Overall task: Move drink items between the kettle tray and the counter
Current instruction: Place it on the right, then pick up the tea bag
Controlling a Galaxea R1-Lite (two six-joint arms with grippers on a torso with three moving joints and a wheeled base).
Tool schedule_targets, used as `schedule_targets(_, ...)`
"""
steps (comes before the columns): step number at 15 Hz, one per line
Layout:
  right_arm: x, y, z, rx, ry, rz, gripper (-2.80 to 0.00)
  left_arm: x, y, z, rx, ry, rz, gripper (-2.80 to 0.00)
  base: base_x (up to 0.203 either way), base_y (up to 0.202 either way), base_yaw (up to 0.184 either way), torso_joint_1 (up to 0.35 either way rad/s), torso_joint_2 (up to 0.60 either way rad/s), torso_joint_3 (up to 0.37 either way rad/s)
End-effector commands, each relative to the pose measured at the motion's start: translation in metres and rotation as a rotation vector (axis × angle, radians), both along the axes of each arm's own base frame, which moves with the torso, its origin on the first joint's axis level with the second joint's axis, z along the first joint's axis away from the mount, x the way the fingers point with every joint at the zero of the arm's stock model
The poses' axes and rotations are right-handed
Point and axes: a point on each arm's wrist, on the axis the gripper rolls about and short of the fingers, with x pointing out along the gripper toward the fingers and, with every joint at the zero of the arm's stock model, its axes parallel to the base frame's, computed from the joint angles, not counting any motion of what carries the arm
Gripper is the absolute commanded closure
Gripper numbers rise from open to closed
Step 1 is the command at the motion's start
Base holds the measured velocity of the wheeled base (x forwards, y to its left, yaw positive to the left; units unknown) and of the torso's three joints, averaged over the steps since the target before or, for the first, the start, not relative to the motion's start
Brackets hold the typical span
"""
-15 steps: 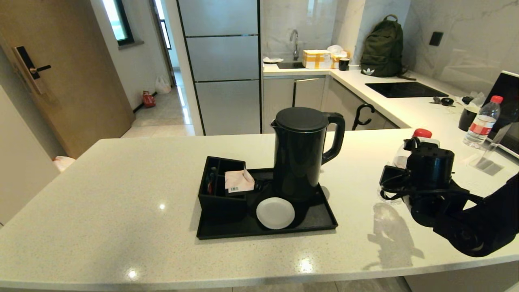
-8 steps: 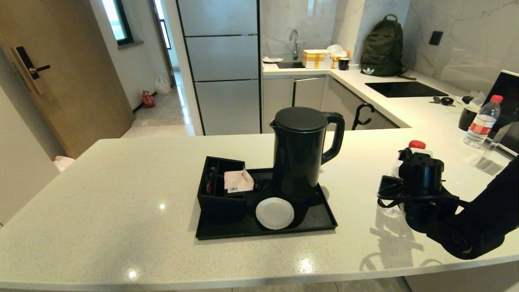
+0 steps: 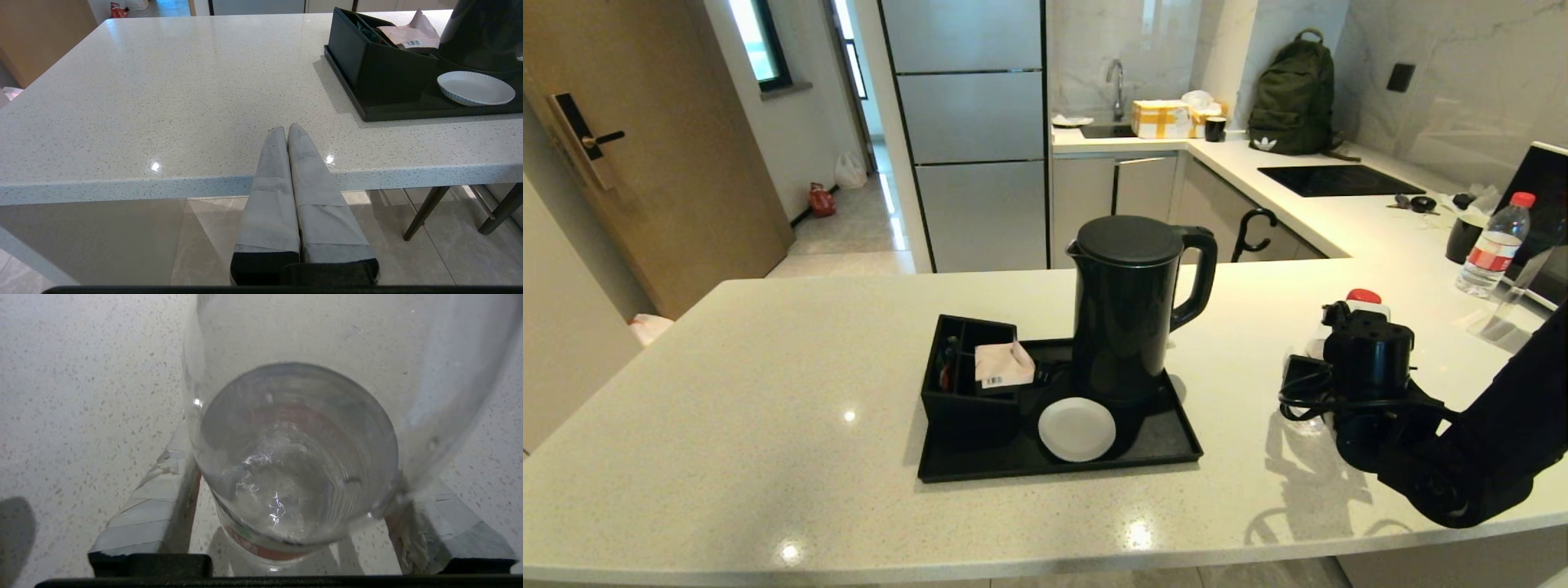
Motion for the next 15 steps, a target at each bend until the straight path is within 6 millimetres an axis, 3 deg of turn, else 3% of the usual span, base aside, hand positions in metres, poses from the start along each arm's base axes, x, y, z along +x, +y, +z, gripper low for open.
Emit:
schedule_targets(1, -0.004, -0.001, 0.002, -0.001, 0.002, -0.003, -2.8, 0.0, 0.0, 0.0, 0.0, 0.001, 0.0, 0.0, 0.0, 0.0, 0.0, 0.0, 0.0, 0.0)
schedule_targets(4, -0.026, -0.006, 0.015, 0.002, -0.002, 0.001, -2.8, 0.0, 0.0, 0.0, 0.0, 0.001, 0.0, 0.0, 0.0, 0.0, 0.0, 0.0, 0.0, 0.0)
schedule_targets(7, -0.055, -0.013, 0.047, 0.014, -0.046, 0.009, -2.8, 0.0, 0.0, 0.0, 0.0, 0.001, 0.0, 0.0, 0.0, 0.0, 0.0, 0.0, 0.0, 0.0)
schedule_targets(10, -0.102, -0.021, 0.088, 0.048, -0.088, 0.069, -2.8, 0.0, 0.0, 0.0, 0.0, 0.001, 0.0, 0.0, 0.0, 0.0, 0.0, 0.0, 0.0, 0.0)
schedule_targets(15, -0.161, -0.024, 0.123, 0.17, 0.047, 0.222, -2.8, 0.0, 0.0, 0.0, 0.0, 0.001, 0.0, 0.0, 0.0, 0.0, 0.0, 0.0, 0.0, 0.0)
